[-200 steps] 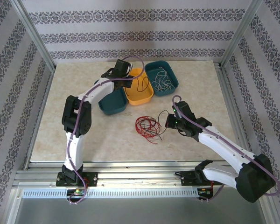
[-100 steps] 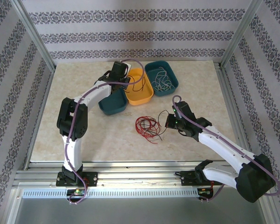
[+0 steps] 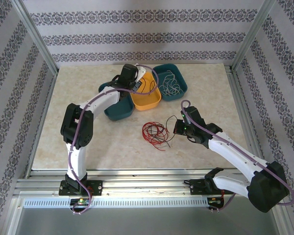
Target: Untangle the cables
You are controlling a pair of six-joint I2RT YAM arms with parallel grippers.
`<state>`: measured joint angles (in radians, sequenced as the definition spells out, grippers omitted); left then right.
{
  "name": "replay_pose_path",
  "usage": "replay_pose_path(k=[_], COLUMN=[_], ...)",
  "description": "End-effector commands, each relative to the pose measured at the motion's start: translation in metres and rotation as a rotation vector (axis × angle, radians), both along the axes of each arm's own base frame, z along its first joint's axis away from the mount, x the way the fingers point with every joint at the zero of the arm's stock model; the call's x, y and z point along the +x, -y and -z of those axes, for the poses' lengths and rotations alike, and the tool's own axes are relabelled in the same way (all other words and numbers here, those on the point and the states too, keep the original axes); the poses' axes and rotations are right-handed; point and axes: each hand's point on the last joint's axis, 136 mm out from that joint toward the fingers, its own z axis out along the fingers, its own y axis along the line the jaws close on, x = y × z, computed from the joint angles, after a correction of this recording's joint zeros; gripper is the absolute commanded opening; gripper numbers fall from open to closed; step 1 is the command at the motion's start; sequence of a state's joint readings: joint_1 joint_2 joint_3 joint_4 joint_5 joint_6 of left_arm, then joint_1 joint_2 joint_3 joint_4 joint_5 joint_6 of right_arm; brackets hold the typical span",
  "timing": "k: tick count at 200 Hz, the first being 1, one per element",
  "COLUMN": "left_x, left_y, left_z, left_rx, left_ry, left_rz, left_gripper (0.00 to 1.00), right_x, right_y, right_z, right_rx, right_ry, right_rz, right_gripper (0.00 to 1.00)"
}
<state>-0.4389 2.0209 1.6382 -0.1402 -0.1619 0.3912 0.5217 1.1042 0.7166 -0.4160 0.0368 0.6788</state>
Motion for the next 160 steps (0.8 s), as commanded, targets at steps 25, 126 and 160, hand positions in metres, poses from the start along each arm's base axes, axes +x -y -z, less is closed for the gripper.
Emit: replay_pose_path(k=[25,126,160], left_x=[0.006,0.002,0.011], left_y=[0.020,0.052,0.057], left_z=[0.019,0.072,0.073], left_rx=[0.207,0.281,0.246], left_ry=[0.030,0.017,0.031], left_rz=[0.195,0.466,0.445], left_gripper=[0.00,0.00,0.20], right_x=[-0.002,0.000,-0.002], right_y=[0.000,-0.001,0.002], right_z=[-0.003,-0.005,-0.007], right_rx=[-0.006,0.000,0.001], right_ry=[0.003,0.009,0.016], right_rz=[0.006,0.011,0.019], right_gripper=[0.00,0.00,0.00])
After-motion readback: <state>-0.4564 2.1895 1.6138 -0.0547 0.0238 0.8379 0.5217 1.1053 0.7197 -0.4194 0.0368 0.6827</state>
